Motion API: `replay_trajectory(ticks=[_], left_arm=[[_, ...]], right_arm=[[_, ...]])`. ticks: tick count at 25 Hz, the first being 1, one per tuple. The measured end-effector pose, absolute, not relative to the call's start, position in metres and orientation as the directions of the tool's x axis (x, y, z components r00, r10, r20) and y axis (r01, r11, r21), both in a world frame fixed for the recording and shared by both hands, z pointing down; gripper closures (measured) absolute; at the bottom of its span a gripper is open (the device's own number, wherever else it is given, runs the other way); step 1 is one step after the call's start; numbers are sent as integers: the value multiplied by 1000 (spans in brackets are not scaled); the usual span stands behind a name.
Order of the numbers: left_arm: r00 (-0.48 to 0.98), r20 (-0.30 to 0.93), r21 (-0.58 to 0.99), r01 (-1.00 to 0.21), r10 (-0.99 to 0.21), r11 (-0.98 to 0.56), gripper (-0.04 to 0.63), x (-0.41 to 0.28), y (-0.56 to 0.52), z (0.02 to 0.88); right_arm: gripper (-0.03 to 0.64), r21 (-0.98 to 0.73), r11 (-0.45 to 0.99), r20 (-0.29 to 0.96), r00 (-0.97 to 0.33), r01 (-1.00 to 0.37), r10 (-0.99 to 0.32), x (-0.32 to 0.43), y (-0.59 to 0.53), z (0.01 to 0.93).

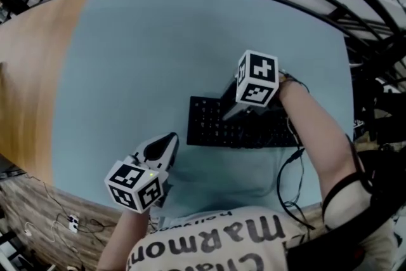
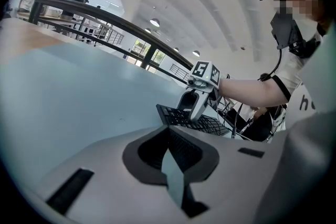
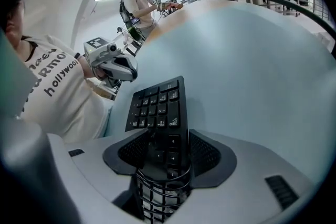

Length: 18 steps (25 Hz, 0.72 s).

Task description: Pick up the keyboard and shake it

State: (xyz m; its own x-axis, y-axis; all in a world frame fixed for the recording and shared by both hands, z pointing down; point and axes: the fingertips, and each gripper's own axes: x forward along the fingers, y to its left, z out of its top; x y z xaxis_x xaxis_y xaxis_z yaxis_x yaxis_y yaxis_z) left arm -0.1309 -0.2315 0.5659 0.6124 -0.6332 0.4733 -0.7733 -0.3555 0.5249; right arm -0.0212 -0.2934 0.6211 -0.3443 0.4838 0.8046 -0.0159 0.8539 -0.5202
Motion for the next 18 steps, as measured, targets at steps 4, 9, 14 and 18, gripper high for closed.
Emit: replay_trajectory(ticks=[4,9,14,18], left_arm=[[614,468,525,-772,-635,-359,593,-129,-230,563],[601,461,520,-780,-653,-350,592,-134,-230,555],[592,457,511,-785,-663,-350,592,-132,-225,547],[588,452,498,-790,-671,-357,592,-128,-218,541]], right_arm=[[360,-490,872,825,-327,-7,461,-22,-293,621],[368,-428,903,834,-368,40,412,-22,-294,614],[382,-340,938,866,-365,73,342,-22,-293,602],[380,-237,968,898,-361,83,251,-22,-289,594]])
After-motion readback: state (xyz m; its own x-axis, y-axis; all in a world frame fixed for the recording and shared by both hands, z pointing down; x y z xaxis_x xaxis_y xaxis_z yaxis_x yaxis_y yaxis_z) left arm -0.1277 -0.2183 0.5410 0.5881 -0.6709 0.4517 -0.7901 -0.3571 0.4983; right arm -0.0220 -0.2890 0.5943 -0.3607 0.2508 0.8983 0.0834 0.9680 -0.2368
